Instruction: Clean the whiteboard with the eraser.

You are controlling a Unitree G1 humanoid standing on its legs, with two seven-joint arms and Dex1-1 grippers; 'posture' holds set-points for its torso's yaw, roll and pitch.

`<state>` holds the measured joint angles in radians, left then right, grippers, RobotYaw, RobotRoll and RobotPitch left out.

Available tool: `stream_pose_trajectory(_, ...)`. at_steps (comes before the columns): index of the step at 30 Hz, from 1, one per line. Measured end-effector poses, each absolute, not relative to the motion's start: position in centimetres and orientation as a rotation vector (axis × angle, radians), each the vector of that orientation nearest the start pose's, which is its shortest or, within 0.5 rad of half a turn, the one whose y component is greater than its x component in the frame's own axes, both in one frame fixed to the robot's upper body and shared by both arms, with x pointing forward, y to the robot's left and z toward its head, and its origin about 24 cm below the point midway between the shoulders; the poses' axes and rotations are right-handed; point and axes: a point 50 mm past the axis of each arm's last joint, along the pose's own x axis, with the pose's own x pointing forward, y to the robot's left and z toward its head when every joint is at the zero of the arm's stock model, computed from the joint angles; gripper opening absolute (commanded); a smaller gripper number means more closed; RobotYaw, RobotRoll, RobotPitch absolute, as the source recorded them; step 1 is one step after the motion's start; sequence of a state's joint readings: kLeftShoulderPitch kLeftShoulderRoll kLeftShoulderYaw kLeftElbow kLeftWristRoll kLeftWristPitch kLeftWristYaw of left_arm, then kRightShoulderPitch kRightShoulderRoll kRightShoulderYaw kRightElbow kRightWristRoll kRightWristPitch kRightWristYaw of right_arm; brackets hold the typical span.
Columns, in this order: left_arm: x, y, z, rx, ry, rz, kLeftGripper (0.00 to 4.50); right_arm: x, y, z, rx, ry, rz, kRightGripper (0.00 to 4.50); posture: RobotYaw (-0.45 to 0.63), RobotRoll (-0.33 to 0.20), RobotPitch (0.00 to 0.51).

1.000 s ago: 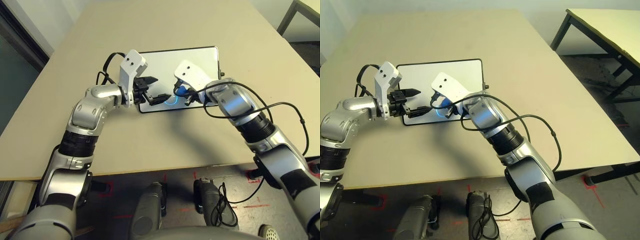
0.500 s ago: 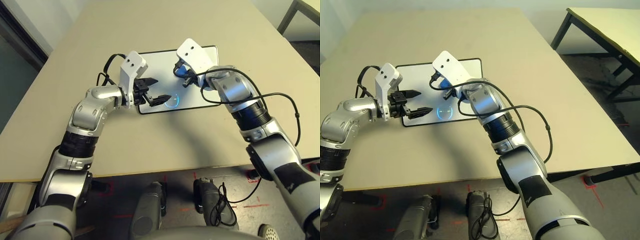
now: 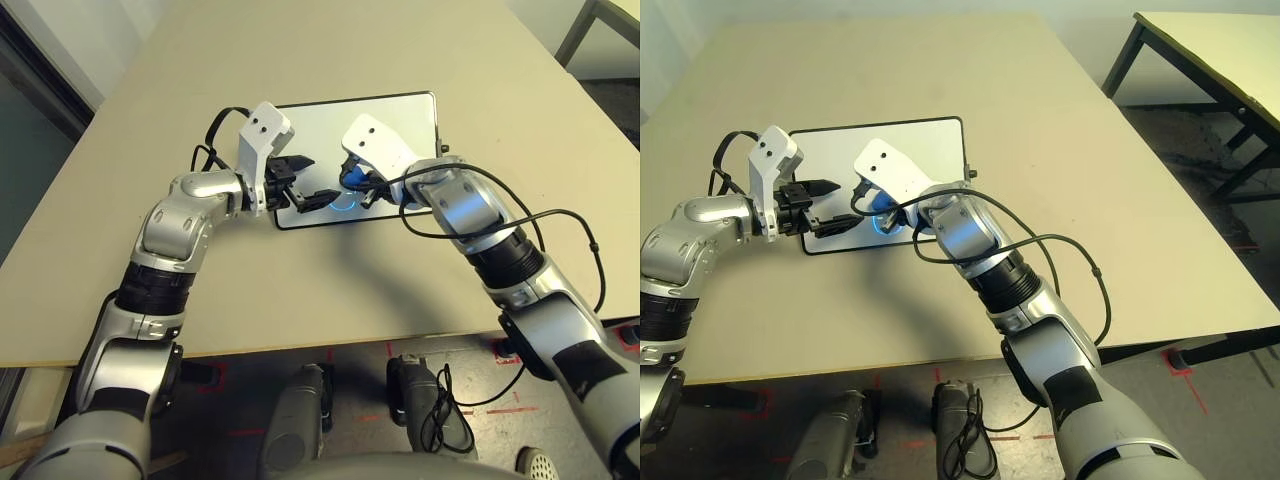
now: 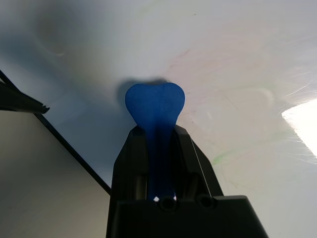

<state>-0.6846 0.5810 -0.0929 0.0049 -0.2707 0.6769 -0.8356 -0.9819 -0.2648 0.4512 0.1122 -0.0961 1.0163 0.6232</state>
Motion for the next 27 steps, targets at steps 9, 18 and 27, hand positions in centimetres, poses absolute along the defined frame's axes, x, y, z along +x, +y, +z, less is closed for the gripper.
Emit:
stream_pose_trajectory(9,32.8,16.5,19.3,0.329,0.173,-0.877,4.5,36.7,-5.1,21.0,-0.645,0.29,0.689,0.55,0.03,0.0,0.197)
stream_pose_trajectory(18,32.8,16.5,19.3,0.331,0.177,-0.879,4.5,38.0,-5.9,22.5,-0.625,0.231,0.634,0.55,0.03,0.0,0.189)
stream_pose_trajectory(27,32.9,16.5,19.8,0.344,0.166,-0.88,4.5,34.8,-4.7,18.9,-0.66,0.325,0.737,0.55,0.03,0.0,0.188)
